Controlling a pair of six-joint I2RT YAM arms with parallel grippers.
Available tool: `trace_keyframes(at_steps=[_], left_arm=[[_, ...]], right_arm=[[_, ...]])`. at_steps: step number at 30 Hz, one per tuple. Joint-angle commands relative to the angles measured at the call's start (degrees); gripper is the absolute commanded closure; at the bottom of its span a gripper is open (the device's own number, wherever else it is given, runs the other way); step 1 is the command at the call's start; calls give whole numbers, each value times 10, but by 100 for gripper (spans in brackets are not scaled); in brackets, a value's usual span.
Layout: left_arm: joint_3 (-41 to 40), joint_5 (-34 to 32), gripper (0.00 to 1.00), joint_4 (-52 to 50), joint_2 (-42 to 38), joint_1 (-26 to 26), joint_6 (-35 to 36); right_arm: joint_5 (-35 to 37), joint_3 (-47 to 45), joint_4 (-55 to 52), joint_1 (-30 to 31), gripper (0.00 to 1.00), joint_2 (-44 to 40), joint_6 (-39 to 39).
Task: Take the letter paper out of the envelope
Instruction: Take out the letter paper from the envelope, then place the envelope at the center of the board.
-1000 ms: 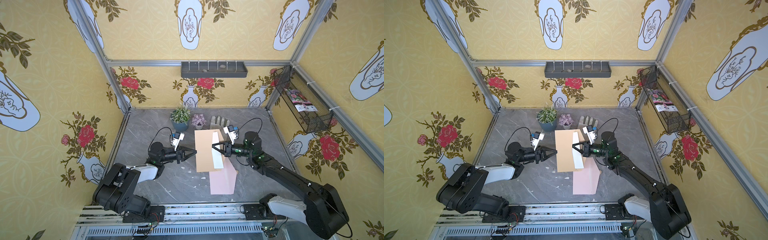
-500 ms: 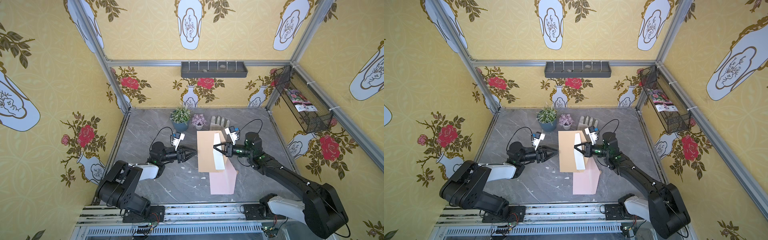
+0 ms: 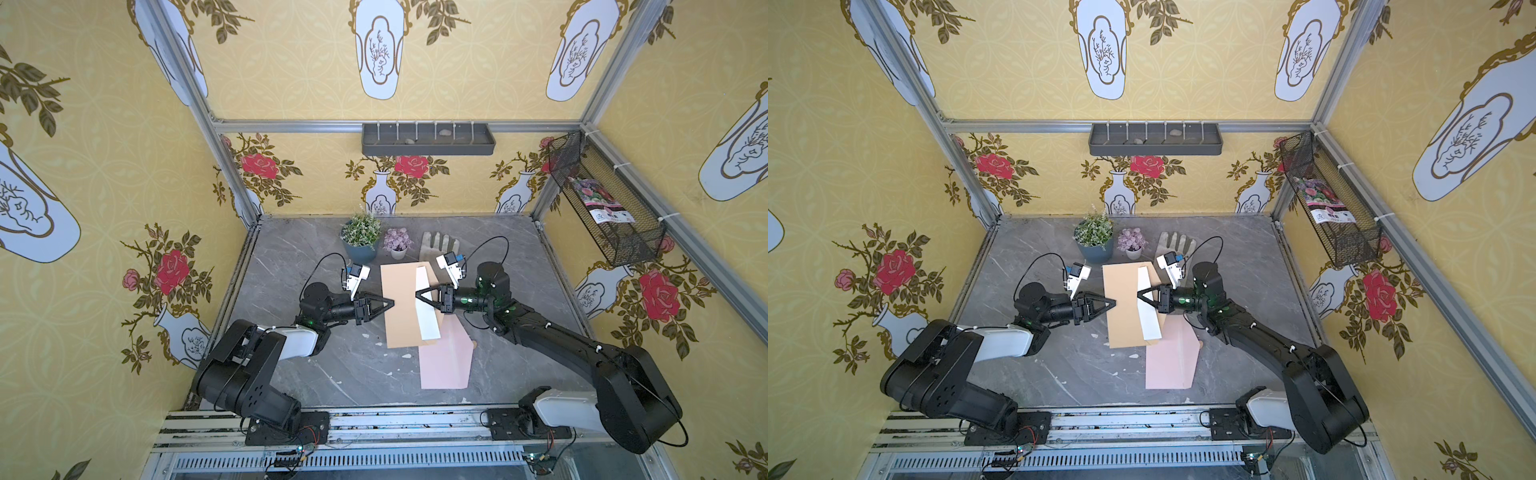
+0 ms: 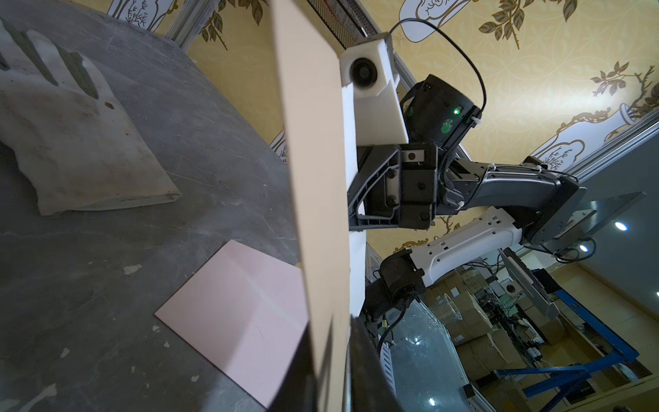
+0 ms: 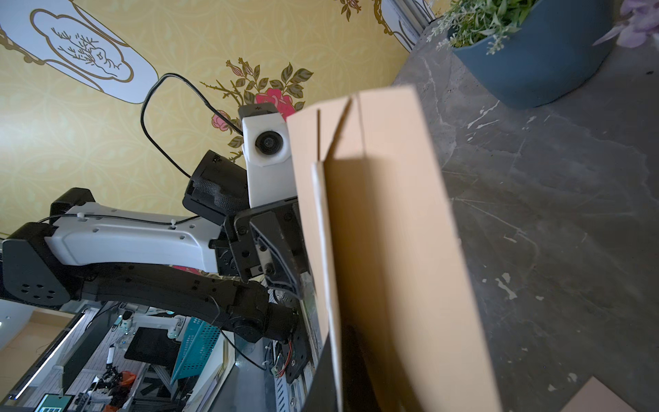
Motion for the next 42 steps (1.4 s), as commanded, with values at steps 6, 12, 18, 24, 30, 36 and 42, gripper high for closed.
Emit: trace_keyframes(at_steps=[6, 12, 18, 24, 30, 36, 42], left_arm=[[-3, 4, 98, 14, -8, 0, 6], [-4, 3, 97, 13, -9, 0, 5], [-9, -12, 97, 4, -17, 0, 11], [-26, -74, 100, -88, -51, 38, 37], [-36, -164, 100, -255, -117, 77, 101], [-56, -280, 100, -384, -186, 114, 128], [-87, -332, 100, -426, -219, 175, 97]], right_arm=[[7, -1, -23, -9, 100, -30, -21], [12, -4, -63, -19, 100, -61, -33], [18, -4, -111, -39, 100, -94, -47], [21, -12, -152, -64, 100, -131, -51], [24, -14, -161, -68, 100, -139, -50], [20, -20, -139, -67, 100, -126, -37], [16, -23, -122, -67, 100, -114, -29]])
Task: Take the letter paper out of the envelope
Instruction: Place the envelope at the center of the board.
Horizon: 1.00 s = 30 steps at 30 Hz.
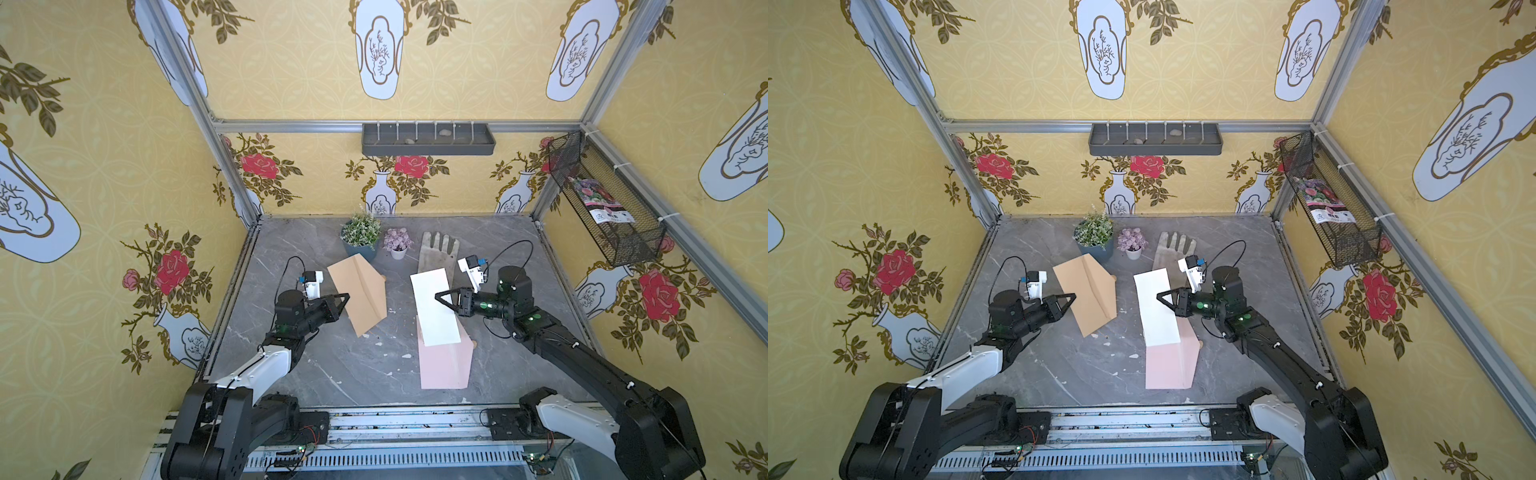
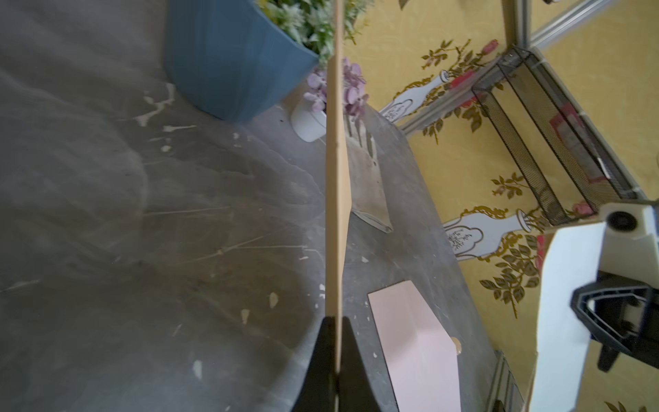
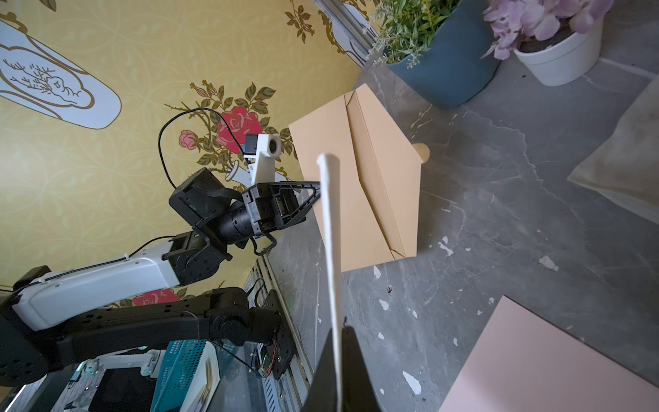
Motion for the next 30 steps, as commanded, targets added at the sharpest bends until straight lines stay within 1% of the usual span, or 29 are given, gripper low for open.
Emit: trace_keyframes(at_steps=[1, 4, 7, 14, 18, 21, 23, 26, 30], left_arm=[[-18, -43, 100, -35, -7, 26, -19], [-28, -52, 100, -39, -7, 51, -42], [-34, -60, 100, -45, -2, 75, -49], [-47, -59, 100, -34, 40, 132, -69], [-61, -59, 100, -26, 48, 164, -84], [-66, -59, 100, -32, 37, 178, -87], [-68, -76, 88, -49, 18, 181, -87], [-78, -96, 85, -67, -20, 186, -88], [-83, -126, 82, -116, -83, 189, -78]], right_arm=[[-3, -1, 40, 0, 100, 5, 7], [-3, -3, 46, 1, 100, 10, 9], [-3, -2, 54, 3, 100, 18, 11], [-5, -4, 81, 19, 100, 44, 17], [2, -3, 87, 33, 100, 53, 17], [6, -3, 88, 40, 100, 57, 17], [6, -1, 89, 44, 100, 60, 17], [9, -1, 93, 48, 100, 65, 17], [9, 1, 99, 52, 100, 73, 17]])
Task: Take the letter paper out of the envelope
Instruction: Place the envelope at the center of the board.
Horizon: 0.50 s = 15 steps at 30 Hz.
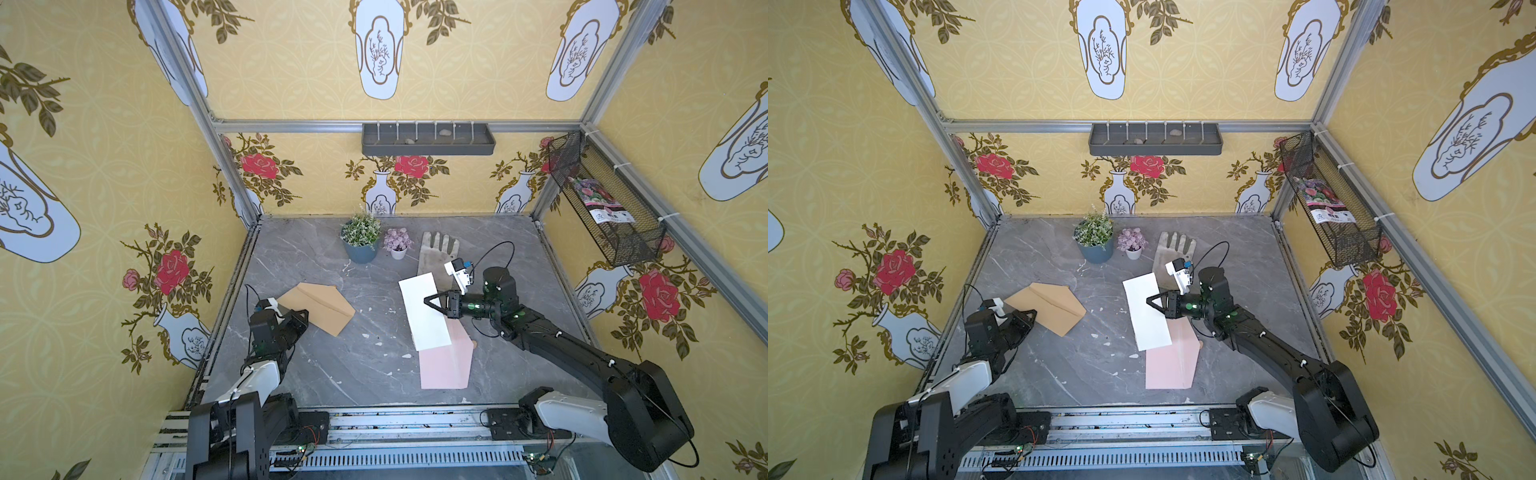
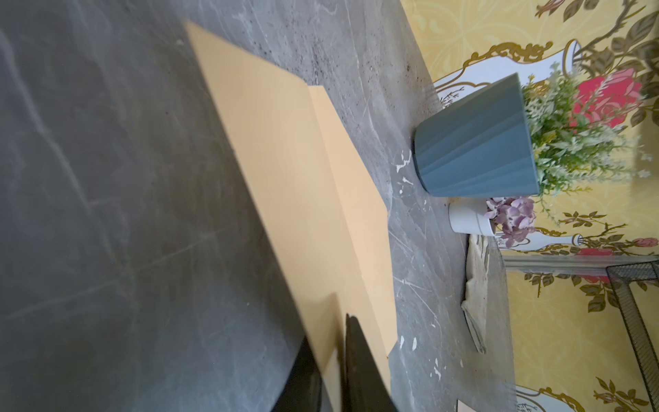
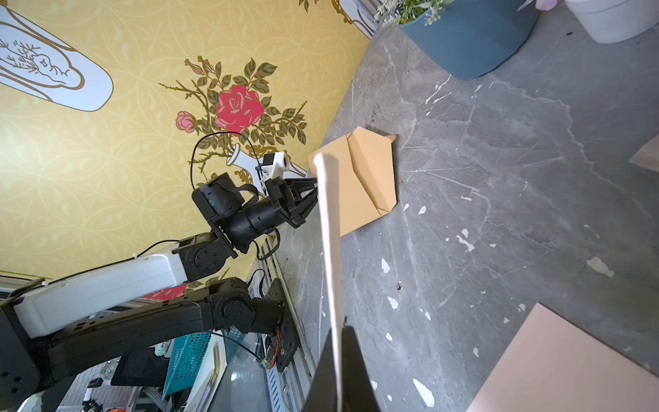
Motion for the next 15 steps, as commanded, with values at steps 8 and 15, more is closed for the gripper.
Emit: trace_keyframes(at_steps=[8, 15], left_arm=[[-3, -47, 73, -71, -61, 2, 14], [-13, -18, 75, -4, 25, 16, -21]], right_arm=[[4, 11, 45, 13, 100, 23, 2], [7, 16, 47, 19, 100, 30, 3]])
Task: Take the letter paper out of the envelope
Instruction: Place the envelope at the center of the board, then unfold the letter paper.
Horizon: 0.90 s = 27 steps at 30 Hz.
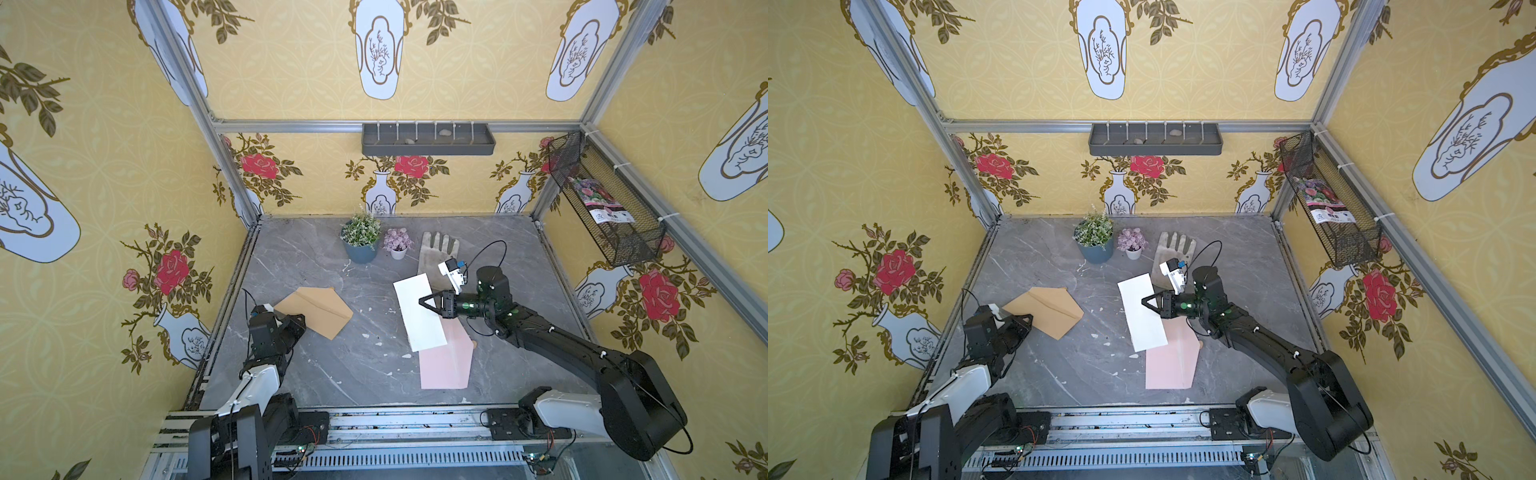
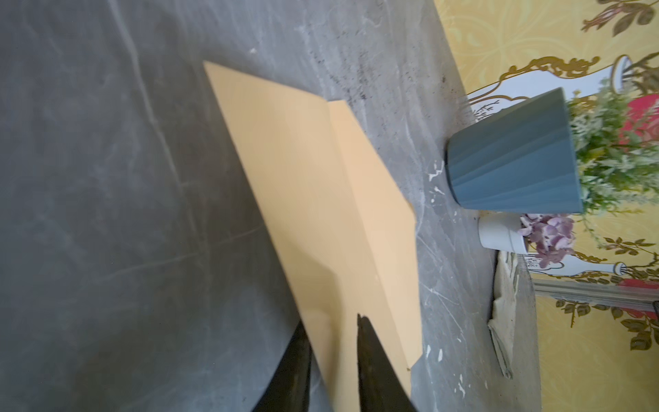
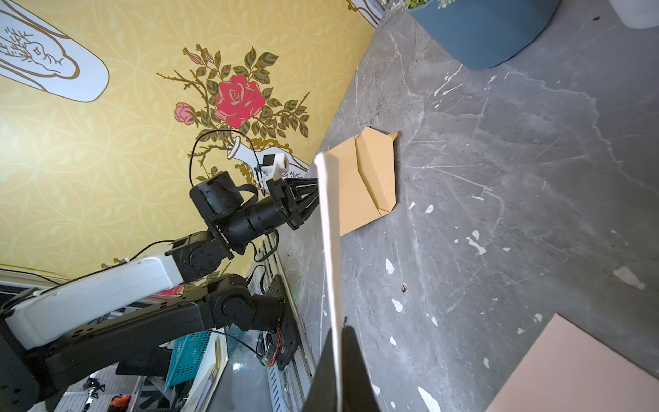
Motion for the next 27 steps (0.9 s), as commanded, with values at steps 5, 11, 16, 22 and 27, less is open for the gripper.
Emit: trace_keyframes(at_steps=[5, 11, 16, 22, 27], left_arm=[[-10, 30, 56, 65, 42, 18, -17], [-6, 0, 16, 7, -5, 18, -11], [-11, -14, 14, -38, -89, 18, -1], [-30, 19, 25, -24, -187, 18, 10], [-14, 95, 36, 59, -180, -20, 46]], right_arm=[[2, 4, 29, 1, 100, 2, 1], [0, -6, 36, 2, 100, 0, 6], [-4, -9, 45, 3, 100, 1, 10], [-20, -2, 69, 2, 100, 22, 20], [-44, 4, 137, -2, 100, 59, 50]])
